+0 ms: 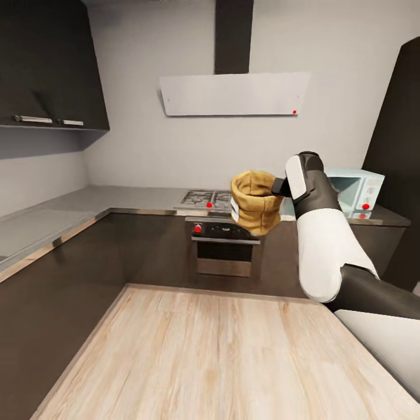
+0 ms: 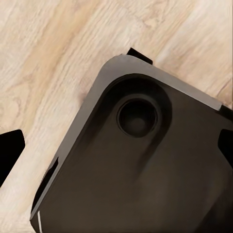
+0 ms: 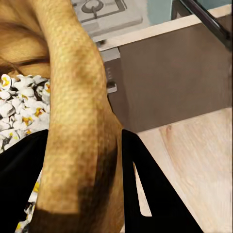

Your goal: In the kitchen, take the popcorn bag from the countertop, put it into the microwave, and heat it until the popcorn is cooked so the cooked popcorn ends up inside the bag.

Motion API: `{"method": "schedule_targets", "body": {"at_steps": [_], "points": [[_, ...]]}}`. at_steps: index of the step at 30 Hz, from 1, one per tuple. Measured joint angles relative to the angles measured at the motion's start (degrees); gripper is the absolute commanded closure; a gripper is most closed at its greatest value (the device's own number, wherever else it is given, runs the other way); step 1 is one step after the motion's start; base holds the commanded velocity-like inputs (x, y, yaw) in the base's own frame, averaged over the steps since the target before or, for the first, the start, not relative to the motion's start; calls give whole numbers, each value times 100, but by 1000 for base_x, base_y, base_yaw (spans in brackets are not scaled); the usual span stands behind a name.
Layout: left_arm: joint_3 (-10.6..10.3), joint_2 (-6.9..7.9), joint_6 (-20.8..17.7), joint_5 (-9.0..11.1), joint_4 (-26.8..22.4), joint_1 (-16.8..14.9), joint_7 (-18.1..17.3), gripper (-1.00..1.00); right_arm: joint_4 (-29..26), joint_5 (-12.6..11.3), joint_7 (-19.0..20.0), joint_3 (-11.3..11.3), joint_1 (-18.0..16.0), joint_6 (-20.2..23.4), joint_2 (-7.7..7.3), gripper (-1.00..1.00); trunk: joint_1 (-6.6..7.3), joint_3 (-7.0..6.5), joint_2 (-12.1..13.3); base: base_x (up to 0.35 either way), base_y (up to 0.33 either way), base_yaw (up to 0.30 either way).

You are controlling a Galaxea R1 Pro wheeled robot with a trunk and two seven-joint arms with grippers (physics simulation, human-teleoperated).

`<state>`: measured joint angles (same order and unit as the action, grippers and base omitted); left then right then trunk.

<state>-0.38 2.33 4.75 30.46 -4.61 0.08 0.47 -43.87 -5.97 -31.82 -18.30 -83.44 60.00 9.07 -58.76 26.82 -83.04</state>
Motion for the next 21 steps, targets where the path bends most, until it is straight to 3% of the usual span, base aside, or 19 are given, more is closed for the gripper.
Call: {"method": "schedule_targets", "body": {"at_steps": [7,21], "points": [[1,2,-2,1,0,0,0,-100,-6,-1,-1,-1,0,0,1,100,2,0,0,-274,0,-287],[-2,4,-9,-6,0,0,-7,-100,-13,5,-1,-1,0,0,-13,100,3,0,-1,-8,0,-287]]}}
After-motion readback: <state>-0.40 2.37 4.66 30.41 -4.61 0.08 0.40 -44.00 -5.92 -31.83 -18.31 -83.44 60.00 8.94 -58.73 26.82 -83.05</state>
